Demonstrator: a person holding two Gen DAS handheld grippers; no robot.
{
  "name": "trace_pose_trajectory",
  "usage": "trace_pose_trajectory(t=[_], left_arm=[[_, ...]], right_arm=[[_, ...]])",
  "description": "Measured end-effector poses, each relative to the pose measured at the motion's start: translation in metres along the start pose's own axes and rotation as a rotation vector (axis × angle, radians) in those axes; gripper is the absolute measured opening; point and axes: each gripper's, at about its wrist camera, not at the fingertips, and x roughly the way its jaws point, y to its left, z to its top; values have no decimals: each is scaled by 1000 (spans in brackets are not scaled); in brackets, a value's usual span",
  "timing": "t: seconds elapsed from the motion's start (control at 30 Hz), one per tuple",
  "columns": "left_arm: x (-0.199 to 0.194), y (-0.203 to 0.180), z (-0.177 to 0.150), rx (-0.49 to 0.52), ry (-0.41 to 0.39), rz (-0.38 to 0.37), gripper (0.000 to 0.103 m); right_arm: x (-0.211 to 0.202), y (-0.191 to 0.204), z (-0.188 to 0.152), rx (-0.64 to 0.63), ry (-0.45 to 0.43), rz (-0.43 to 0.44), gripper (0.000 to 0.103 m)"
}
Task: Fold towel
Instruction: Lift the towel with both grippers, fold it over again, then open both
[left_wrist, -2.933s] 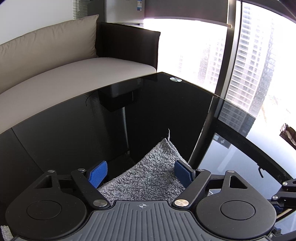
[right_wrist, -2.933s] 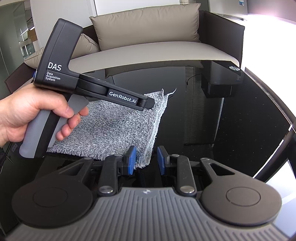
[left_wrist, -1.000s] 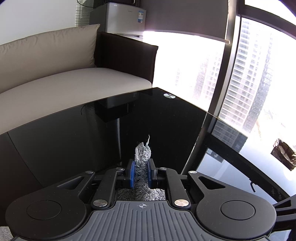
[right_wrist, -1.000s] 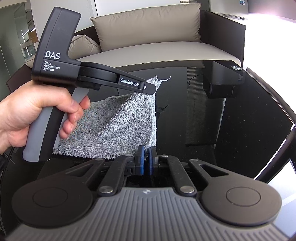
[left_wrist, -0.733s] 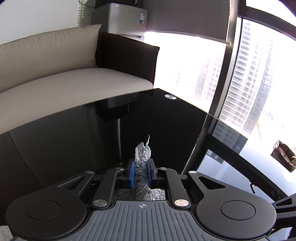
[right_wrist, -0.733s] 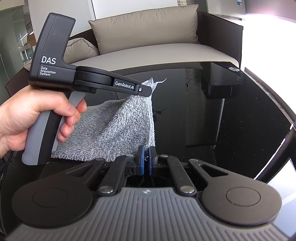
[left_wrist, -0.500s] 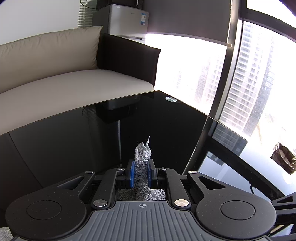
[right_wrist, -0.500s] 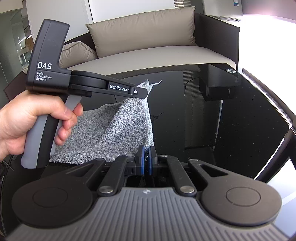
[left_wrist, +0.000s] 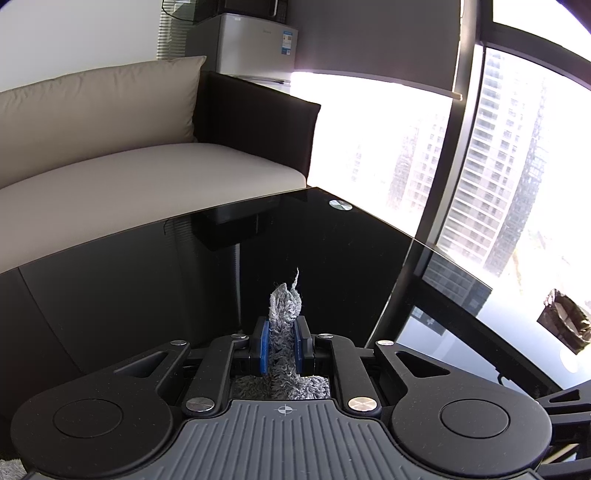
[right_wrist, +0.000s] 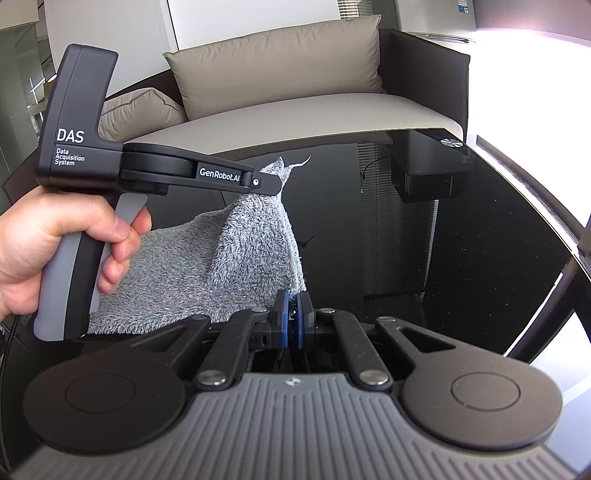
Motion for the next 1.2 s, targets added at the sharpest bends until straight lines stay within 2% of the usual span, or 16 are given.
trace_pose_trajectory(t=[0.6, 0.93, 1.07, 1.2], left_arm=[[-24, -1, 6, -6, -69, 4, 12], [-39, 2, 4, -20, -121, -20, 12], [-46, 8, 3, -58, -137, -43, 12], [-55, 20, 0, -111, -145, -74, 12]], right_arm=[[-13, -2, 7, 14, -44, -5, 4], [-35, 2, 13, 15, -124, 43, 4], [-43, 8, 16, -4, -169, 81, 4], [-46, 14, 19, -11, -177, 105, 4]])
